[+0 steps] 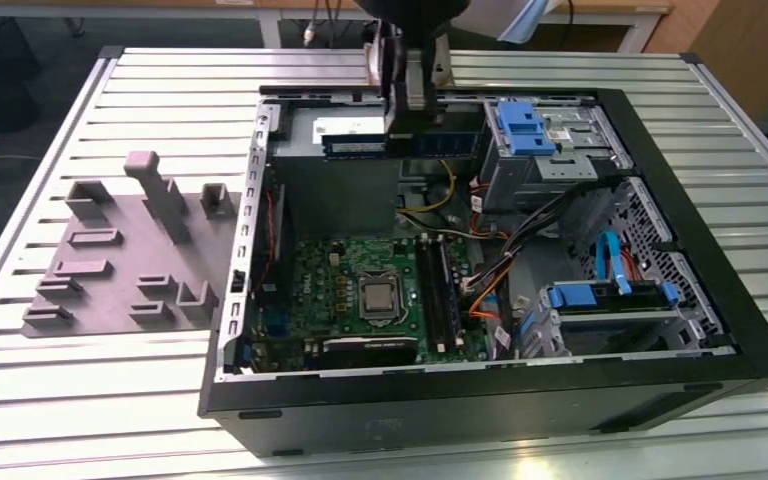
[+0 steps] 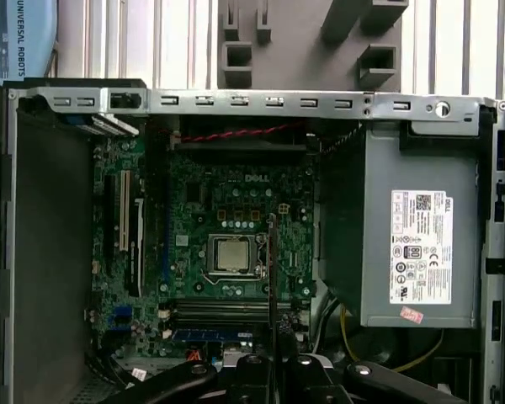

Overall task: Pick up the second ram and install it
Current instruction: 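Pick up the second ram and move it above second insertion slot, then insert the second ram into the second slot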

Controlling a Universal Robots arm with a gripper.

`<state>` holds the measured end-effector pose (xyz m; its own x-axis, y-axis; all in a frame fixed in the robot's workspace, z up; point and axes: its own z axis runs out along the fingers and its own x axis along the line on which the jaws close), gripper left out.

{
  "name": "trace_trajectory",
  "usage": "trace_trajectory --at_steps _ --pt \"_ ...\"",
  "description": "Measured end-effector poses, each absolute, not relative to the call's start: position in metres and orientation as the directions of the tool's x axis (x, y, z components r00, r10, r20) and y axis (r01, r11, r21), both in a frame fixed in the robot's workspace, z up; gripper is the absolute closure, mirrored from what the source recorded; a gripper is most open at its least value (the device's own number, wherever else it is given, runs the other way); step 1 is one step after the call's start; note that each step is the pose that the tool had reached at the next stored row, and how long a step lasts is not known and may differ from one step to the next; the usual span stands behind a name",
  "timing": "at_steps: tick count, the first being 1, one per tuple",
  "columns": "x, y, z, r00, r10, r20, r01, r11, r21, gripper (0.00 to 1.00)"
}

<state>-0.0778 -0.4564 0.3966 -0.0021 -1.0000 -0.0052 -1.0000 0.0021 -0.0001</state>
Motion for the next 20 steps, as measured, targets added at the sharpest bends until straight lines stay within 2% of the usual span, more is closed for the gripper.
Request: trace_trajectory --at_steps 20 --pt "-0.057 -0.456 0.397 -0.009 -1.0 -0.005 -1.0 0.009 0.0 0.86"
